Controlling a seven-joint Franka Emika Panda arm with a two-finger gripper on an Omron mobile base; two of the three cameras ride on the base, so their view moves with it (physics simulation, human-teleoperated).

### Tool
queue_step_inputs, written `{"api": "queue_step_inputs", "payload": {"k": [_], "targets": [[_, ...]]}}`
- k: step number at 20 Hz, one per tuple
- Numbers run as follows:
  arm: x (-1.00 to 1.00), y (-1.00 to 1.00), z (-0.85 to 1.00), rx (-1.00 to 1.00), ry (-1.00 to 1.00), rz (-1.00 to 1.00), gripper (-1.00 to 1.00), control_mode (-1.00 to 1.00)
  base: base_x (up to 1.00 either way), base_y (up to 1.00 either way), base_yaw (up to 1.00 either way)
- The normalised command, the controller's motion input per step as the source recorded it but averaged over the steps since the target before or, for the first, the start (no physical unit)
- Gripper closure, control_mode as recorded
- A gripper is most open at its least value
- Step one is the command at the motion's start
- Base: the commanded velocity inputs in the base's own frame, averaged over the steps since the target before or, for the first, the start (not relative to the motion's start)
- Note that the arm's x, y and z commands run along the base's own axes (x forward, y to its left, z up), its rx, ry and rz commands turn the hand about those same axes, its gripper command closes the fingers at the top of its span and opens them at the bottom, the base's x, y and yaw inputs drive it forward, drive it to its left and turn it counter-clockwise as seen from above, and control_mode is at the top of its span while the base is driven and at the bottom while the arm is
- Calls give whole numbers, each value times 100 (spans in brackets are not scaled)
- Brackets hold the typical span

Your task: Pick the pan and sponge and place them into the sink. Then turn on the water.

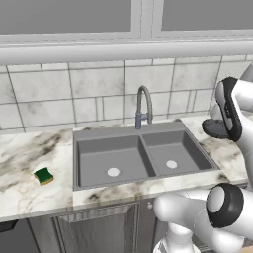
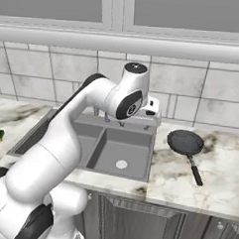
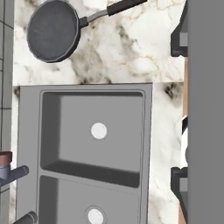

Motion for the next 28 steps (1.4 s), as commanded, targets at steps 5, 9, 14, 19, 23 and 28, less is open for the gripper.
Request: {"api": "queue_step_inputs", "payload": {"k": [5,9,14,19,23,28], "targets": [[0,-26,-15,0,0,0,-100,-100,0,0,0],[0,-26,-13,0,0,0,-100,-100,0,0,0],[0,-26,-14,-1,0,0,-100,-100,0,0,0],[0,-24,-15,-3,0,0,-100,-100,0,0,0],[0,-26,-16,-2,0,0,-100,-100,0,0,0],[0,-27,-19,-1,0,0,-100,-100,0,0,0]]}}
